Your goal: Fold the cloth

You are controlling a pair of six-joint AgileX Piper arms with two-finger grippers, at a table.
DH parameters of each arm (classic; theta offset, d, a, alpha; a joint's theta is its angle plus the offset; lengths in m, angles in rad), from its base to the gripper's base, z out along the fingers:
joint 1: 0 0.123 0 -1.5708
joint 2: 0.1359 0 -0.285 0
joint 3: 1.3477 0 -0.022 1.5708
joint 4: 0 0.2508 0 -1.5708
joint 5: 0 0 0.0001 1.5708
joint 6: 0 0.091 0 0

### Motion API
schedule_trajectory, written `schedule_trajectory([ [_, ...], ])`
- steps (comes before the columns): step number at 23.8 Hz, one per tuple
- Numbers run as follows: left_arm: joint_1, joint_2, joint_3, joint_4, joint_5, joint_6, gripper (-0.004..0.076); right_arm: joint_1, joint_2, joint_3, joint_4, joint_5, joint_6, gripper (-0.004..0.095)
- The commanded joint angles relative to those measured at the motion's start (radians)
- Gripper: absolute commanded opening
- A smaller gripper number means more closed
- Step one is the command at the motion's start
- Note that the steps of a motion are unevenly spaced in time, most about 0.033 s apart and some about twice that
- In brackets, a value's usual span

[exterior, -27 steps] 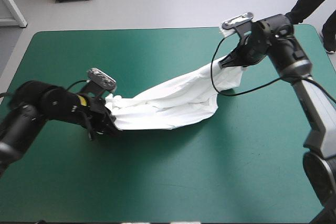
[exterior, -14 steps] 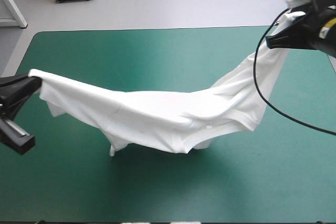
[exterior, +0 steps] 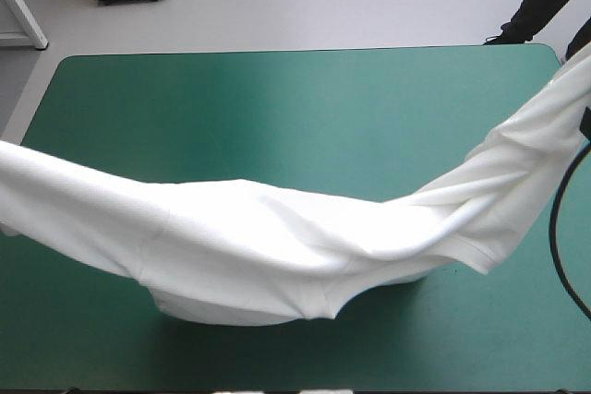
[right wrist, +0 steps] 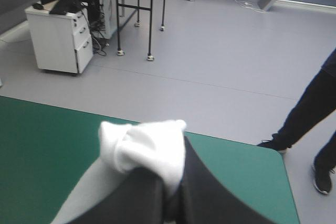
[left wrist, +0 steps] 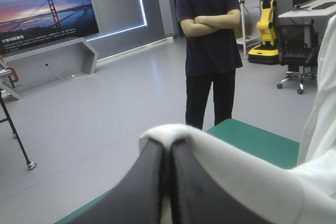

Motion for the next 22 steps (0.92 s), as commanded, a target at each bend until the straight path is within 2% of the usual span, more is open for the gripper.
schedule_trajectory([
  [1,-0.002,0.024,-0.014,-0.018,-0.024,-0.026,-0.0022,-0.001,-0.018,-0.021,0.09,-0.022,-0.008,-0.0016],
  [2,-0.002,0.032,-0.014,-0.013,-0.024,-0.028,-0.0022,-0.001,-0.018,-0.021,0.107,-0.04,-0.016,-0.0016],
  [4,-0.002,0.06,-0.014,0.001,-0.039,-0.026,-0.0022,-0.001,-0.019,-0.021,0.226,-0.187,-0.08,-0.0016],
  [6,-0.002,0.083,-0.014,0.031,-0.048,-0.026,-0.0022,-0.001,-0.013,-0.019,0.262,-0.272,-0.12,-0.0016],
  [8,-0.002,0.109,-0.014,0.059,-0.076,-0.026,-0.0022,-0.001,0.005,-0.019,0.24,-0.276,-0.12,-0.0016],
  [11,-0.002,0.183,-0.014,0.122,-0.125,-0.058,-0.0022,-0.001,0.114,-0.019,0.125,-0.215,-0.105,-0.0017],
  [13,-0.002,0.266,-0.014,0.197,-0.066,-0.091,-0.0022,-0.001,0.218,-0.019,0.066,-0.14,-0.083,-0.0017],
  [16,-0.002,0.371,-0.014,0.282,0.012,-0.104,-0.0022,-0.001,0.327,-0.019,0.026,-0.1,-0.084,-0.0017],
  [22,0.0,0.538,-0.014,0.455,-0.004,-0.105,-0.0022,-0.001,0.549,-0.019,-0.016,-0.146,-0.084,-0.0017],
])
